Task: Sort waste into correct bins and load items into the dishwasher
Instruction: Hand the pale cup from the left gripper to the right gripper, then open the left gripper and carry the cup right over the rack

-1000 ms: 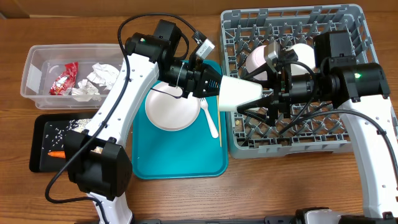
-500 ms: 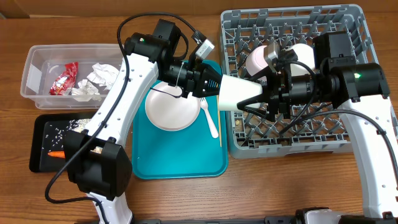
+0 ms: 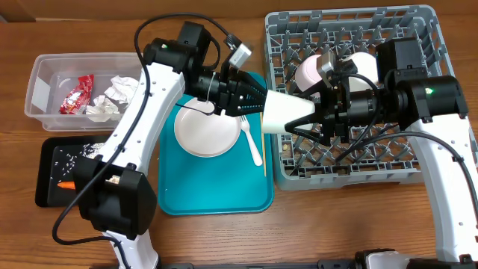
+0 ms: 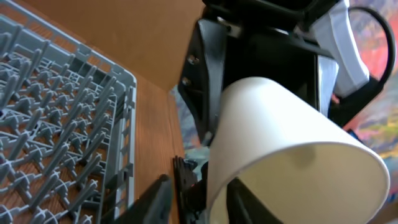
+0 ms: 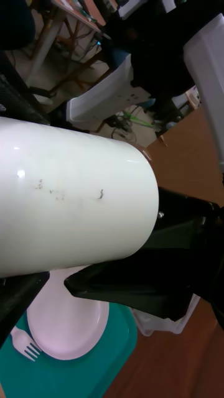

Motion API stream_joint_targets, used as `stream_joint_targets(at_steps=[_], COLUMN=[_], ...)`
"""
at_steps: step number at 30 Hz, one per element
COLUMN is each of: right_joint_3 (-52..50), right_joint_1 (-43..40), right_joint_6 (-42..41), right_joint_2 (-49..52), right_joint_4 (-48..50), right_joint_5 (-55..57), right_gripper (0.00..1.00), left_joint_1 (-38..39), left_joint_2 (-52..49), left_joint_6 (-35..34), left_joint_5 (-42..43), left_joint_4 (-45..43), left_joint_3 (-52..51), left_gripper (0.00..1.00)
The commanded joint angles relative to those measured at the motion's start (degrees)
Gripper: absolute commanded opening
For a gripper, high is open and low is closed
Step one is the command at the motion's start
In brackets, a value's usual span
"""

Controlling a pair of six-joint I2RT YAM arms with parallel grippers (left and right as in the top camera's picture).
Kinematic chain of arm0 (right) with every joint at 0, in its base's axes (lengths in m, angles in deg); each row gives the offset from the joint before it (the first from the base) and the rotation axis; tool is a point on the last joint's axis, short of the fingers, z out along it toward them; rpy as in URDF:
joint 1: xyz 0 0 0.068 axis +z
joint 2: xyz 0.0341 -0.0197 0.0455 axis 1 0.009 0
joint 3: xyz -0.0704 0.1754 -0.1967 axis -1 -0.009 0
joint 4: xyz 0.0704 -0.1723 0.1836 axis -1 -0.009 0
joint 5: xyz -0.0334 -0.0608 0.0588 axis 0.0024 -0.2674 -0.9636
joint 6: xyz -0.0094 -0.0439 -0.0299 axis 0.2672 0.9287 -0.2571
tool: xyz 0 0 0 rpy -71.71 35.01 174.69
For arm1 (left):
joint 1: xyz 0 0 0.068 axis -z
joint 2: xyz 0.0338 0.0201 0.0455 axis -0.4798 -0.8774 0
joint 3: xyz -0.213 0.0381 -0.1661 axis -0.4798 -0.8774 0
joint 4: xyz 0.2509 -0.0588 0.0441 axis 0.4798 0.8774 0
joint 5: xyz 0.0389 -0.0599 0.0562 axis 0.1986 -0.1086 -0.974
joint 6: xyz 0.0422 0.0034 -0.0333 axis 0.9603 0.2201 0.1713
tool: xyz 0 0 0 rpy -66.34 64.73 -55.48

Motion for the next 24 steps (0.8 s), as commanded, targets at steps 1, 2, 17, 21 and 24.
stream_joint_targets(at_steps=[1,2,17,21,24], right_joint_3=[-0.22,-0.22,-0.20,-0.20,-0.20], right_joint_1=[0.04,0.04,-1.16,-4.42,-7.50], right_joint_6=[0.15,0.15,-2.73,-16.70,-32.22], right_joint_2=[-0.17,-0.17,-0.17,-0.17,-0.17], right_joint_4=[0.00,0.00,2.23,8.48,13.38], right_joint_5=[-0.63,-0.63,1.36,5.14,15.23], right_gripper=[0.49,0.48,0.34,0.31,0.31], left_joint_1=[-0.22,-0.22,-5.90,-7.26,-7.48], left_joint_2=[1.46,1.46,1.46,1.46,1.46], left_joint_6=[0.63,0.63,-5.31,-5.66,-7.50], left_joint_5=[0.83,0.81,-3.72,-8.85,-14.25], left_joint_4=[0.02,0.02,0.33,2.29,3.43], left_joint_3=[1.42,1.42,1.42,1.42,1.42], left_gripper=[0.39,0.51,0.96,1.00,1.00])
